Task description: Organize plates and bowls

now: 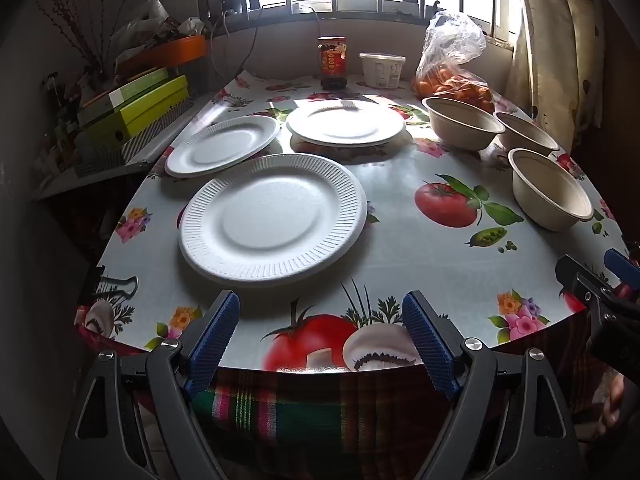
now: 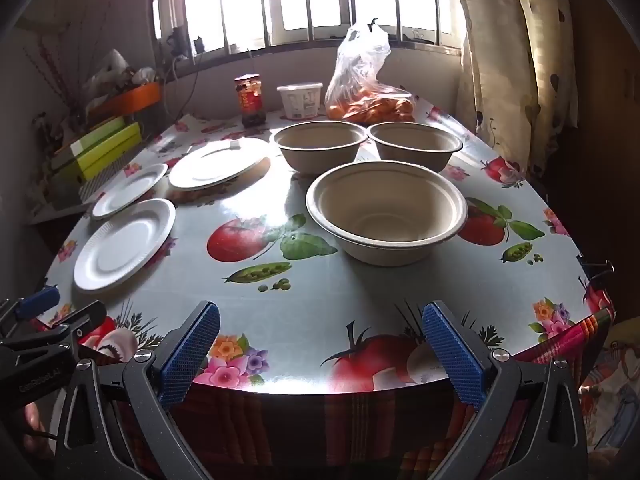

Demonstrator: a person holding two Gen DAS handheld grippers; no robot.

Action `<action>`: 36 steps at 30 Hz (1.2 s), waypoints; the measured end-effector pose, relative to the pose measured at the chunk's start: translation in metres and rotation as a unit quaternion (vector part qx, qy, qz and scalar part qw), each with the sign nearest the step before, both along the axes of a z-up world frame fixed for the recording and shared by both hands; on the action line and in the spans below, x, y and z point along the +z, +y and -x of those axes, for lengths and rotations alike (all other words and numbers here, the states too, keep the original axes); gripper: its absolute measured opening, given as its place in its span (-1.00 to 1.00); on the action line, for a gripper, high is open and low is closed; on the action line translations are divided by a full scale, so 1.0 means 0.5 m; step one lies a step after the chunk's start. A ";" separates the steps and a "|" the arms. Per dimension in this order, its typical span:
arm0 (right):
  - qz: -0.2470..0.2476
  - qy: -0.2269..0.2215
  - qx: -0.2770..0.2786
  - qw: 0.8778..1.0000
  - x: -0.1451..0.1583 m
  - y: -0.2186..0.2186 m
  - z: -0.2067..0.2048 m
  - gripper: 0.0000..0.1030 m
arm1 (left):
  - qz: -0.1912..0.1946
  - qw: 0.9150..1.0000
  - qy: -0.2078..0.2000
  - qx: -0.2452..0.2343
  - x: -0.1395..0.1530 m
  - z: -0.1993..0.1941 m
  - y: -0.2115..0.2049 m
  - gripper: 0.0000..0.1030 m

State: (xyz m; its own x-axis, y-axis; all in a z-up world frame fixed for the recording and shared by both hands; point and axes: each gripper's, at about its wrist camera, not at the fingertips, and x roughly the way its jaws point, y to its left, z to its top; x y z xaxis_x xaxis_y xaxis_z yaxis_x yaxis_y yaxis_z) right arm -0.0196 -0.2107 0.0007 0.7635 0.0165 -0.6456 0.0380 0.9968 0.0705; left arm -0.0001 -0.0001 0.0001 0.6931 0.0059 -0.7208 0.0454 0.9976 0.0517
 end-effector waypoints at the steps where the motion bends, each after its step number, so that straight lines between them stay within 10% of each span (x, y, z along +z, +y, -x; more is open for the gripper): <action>1: 0.001 -0.001 0.000 1.000 0.000 0.000 0.000 0.99 | 0.000 1.000 -0.001 0.000 0.000 0.000 0.000 0.63; 36: 0.005 -0.016 0.002 1.000 0.028 0.014 -0.027 0.99 | 0.010 1.000 -0.008 -0.024 0.038 -0.050 -0.016 0.63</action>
State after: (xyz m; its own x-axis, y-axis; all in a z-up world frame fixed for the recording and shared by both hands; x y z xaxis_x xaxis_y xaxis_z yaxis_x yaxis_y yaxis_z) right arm -0.0061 -0.2037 0.0149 0.7836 0.0131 -0.6211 0.0318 0.9976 0.0611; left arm 0.0249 -0.0083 0.0191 0.7044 -0.0417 -0.7086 0.0930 0.9951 0.0339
